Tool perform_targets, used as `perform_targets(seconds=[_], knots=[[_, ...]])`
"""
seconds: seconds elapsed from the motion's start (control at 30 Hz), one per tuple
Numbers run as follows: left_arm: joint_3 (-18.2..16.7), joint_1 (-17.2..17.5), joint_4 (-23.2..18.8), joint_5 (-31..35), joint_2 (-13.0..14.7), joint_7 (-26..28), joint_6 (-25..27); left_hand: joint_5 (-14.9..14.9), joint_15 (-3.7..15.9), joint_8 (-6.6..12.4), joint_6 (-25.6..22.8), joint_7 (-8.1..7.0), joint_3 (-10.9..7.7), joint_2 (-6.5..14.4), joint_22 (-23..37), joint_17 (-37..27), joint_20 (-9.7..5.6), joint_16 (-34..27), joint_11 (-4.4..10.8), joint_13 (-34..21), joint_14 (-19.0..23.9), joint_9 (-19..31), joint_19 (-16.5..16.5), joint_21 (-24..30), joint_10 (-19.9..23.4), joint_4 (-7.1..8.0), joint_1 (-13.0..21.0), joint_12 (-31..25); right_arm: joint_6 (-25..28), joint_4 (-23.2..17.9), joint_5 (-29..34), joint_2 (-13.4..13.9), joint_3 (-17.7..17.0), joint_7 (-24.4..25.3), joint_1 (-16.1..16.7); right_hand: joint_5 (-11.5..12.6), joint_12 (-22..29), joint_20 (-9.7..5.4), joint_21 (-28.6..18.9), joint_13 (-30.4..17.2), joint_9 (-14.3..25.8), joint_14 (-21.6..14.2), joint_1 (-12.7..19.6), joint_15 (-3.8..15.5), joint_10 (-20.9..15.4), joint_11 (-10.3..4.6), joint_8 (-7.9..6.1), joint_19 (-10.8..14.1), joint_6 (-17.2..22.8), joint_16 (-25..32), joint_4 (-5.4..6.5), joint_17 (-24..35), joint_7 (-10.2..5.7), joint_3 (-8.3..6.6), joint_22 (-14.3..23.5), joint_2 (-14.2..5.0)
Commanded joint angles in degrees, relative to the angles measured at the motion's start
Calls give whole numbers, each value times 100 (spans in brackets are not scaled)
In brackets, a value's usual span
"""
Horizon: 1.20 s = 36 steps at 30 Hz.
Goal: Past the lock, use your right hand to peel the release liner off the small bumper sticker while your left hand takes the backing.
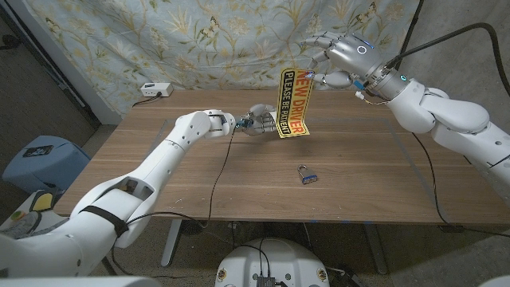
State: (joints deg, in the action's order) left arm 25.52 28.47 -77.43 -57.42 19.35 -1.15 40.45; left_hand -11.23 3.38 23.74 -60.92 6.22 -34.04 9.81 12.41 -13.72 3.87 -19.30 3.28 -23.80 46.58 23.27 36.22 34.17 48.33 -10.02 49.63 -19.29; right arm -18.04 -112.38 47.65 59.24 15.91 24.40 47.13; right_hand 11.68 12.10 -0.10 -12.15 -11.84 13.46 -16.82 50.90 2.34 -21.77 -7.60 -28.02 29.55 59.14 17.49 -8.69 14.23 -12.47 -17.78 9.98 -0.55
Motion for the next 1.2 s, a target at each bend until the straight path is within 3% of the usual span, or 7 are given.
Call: perform_targets(seconds=[0.03,0.47,1.2], knots=[[-50,218,-485,-181,395,324,-114,12,20,33,21,12,-19,-4,10,-9,-2,-11,28,-38,-2,43,0,55,73,52,84,-11,-5,82,-82,-24,-8,-77,15,37,0,1,7,-11,22,-70,11,585,-50,1,-17,29,25,-3,20,17,-24,-5,33,-13],[-93,382,-849,-279,718,614,-174,14,37,93,40,5,-7,-9,11,-6,-19,-3,49,-84,-17,114,-18,91,76,69,107,-6,-37,223,-151,-65,65,-53,32,36,0,4,8,-11,19,-81,11,585,-61,3,-22,33,35,2,21,23,-24,1,33,-18],[-47,401,-841,-319,893,775,-250,8,26,181,93,-15,11,-25,9,9,-10,22,31,-159,-30,221,-53,152,54,99,116,14,-83,388,-299,-47,92,-70,-9,35,7,48,-18,-11,20,-141,18,602,-99,-2,-24,114,24,20,16,28,-25,3,33,-23]])
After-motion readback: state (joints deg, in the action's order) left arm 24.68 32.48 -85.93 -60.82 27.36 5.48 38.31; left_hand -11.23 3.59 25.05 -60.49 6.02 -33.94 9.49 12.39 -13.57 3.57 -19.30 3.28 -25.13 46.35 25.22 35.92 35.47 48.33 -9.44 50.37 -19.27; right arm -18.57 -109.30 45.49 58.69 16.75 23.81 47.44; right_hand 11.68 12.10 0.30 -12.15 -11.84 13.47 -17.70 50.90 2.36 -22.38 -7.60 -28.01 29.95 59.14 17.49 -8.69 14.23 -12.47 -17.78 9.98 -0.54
